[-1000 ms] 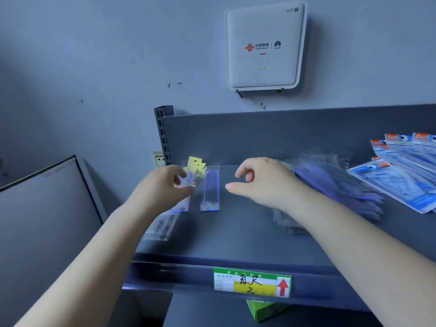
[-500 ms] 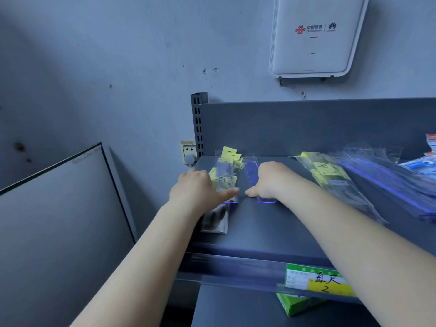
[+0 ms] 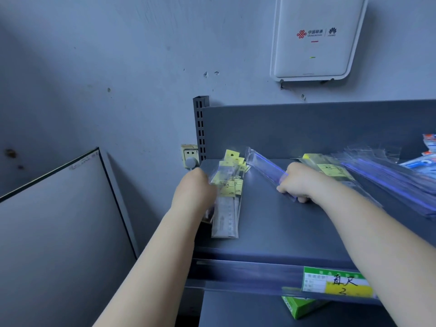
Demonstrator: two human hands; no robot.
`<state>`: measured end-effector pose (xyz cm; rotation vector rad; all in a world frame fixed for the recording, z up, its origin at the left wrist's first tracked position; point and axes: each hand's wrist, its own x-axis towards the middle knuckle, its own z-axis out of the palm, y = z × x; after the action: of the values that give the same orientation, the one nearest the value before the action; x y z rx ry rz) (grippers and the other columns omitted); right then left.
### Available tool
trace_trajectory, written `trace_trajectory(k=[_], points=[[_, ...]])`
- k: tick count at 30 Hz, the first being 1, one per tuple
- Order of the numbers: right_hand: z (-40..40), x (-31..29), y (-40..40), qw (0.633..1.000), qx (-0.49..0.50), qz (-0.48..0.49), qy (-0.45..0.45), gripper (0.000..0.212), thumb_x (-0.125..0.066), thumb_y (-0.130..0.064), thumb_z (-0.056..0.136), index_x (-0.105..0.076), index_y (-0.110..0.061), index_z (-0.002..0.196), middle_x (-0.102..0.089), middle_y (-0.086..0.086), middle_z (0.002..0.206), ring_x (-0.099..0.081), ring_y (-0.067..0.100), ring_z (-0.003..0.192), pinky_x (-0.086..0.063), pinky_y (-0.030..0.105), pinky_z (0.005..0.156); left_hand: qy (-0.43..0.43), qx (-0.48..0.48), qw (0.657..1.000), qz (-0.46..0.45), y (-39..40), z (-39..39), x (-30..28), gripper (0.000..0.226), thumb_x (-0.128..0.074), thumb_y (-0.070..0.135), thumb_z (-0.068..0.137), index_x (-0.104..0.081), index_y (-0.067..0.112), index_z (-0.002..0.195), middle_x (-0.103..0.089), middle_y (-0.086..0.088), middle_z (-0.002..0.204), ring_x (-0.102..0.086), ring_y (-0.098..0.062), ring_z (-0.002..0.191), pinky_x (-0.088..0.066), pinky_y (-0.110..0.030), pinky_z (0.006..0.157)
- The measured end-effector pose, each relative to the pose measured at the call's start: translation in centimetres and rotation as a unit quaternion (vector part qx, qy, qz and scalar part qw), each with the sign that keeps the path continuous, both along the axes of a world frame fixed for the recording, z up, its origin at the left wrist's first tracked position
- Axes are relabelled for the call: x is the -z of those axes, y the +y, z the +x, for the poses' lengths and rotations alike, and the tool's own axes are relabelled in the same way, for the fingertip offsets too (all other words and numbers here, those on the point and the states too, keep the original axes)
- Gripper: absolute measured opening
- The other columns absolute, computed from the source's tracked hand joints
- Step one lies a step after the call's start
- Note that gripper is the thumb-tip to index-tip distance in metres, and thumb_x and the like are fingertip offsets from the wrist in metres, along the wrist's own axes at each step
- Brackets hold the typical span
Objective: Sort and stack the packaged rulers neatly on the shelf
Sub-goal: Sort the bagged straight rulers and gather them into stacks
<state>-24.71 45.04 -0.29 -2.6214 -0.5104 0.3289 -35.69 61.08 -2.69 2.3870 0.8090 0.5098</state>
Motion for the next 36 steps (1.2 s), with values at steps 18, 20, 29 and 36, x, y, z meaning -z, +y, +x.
trace_trajectory(k=[18,20,29,36], points=[[-2.6,-2.7,-7.0,0.870,-0.055,0.478,0.107,0.013,-0.059,-0.003,0.088,-0.058,-0.015,0.083,-0.063,0.003,0.076,-0.059,0.010,0.056,-0.044,0.021,0.056,-0.239,0.166,0.866,-0.407,-6.3,-2.2,-3.0,0.022,-0.064,-0.006,0.080,-0.052,0.009,0.088,-0.066,-0.006,0.070,-0.069,-0.016,0.055,-0.047,-0.018,0.043],[-2.3,-2.7,-8.2,0.857,-0.059,0.499,0.116,0.013,-0.057,-0.003,0.089,-0.057,-0.014,0.081,-0.062,0.002,0.073,-0.060,0.008,0.053,-0.044,0.019,0.054,-0.231,0.188,0.860,-0.415,-8.0,-1.4,-2.9,0.021,-0.063,-0.006,0.081,-0.051,0.010,0.088,-0.065,0.000,0.062,-0.068,-0.014,0.054,-0.046,-0.018,0.041],[0.0,-2.9,-14.8,0.854,-0.039,0.513,0.080,0.016,-0.058,-0.004,0.088,-0.059,-0.015,0.077,-0.060,-0.002,0.064,-0.055,0.006,0.051,-0.041,0.021,0.054,-0.189,0.249,0.849,-0.427,-14.8,3.0,-2.9,0.020,-0.064,-0.006,0.079,-0.053,0.010,0.084,-0.061,0.003,0.055,-0.060,-0.010,0.048,-0.046,-0.019,0.042],[3.2,-2.3,-21.2,0.867,0.007,0.498,0.028,0.017,-0.055,-0.007,0.091,-0.063,-0.020,0.084,-0.057,-0.003,0.066,-0.047,0.010,0.054,-0.034,0.021,0.050,-0.148,0.265,0.865,-0.400,-20.2,7.3,-3.6,0.021,-0.067,-0.003,0.080,-0.053,0.012,0.079,-0.062,0.005,0.054,-0.060,-0.008,0.047,-0.047,-0.018,0.043]])
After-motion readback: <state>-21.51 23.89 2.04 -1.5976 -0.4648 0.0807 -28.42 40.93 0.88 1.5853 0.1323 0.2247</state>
